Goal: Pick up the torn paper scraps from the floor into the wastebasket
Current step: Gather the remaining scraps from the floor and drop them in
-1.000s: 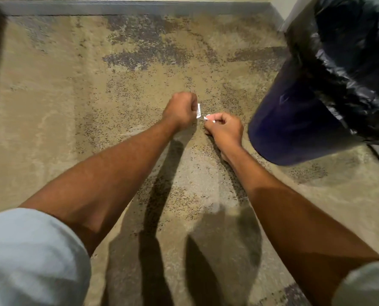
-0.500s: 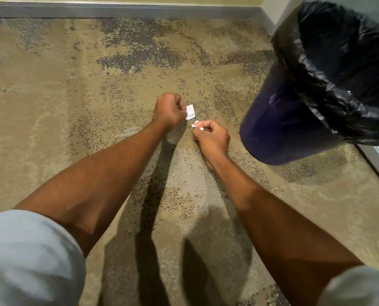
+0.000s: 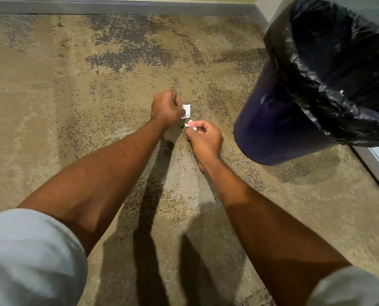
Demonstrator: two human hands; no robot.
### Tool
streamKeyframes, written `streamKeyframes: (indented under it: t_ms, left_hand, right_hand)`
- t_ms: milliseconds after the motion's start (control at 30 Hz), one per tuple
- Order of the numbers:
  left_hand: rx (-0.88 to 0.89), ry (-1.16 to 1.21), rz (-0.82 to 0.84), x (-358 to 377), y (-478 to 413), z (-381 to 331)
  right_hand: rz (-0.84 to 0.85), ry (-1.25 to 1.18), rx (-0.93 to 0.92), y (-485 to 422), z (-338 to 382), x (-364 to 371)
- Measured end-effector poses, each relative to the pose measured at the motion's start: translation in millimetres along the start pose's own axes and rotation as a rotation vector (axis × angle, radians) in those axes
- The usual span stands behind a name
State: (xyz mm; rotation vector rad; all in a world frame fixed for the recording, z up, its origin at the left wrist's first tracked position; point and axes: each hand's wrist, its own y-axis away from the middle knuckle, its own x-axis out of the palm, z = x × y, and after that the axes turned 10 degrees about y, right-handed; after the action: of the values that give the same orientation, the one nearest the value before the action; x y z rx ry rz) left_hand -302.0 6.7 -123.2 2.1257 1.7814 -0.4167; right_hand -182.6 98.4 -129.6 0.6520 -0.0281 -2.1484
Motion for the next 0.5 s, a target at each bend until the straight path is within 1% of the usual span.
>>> streamKeyframes:
  t_ms: [100, 200, 333, 500]
  left_hand:
    - [-0.037, 0.105, -0.014, -5, 7, 1]
    - [-0.075, 0.165, 0.018, -14, 19, 4]
    - [-0.177, 0.271, 0.115, -25, 41, 10]
    - [-0.21, 0.449, 0.238, -34, 82, 7]
  right_hand:
    - [0.003, -0.005, 0.001, -1, 2, -1]
    - [0.06, -0.032, 0.032, -3, 1, -5]
    - [0.153, -0.161, 0.11, -3, 6, -14]
    - [0.262, -0.325, 0.172, 27, 4, -26]
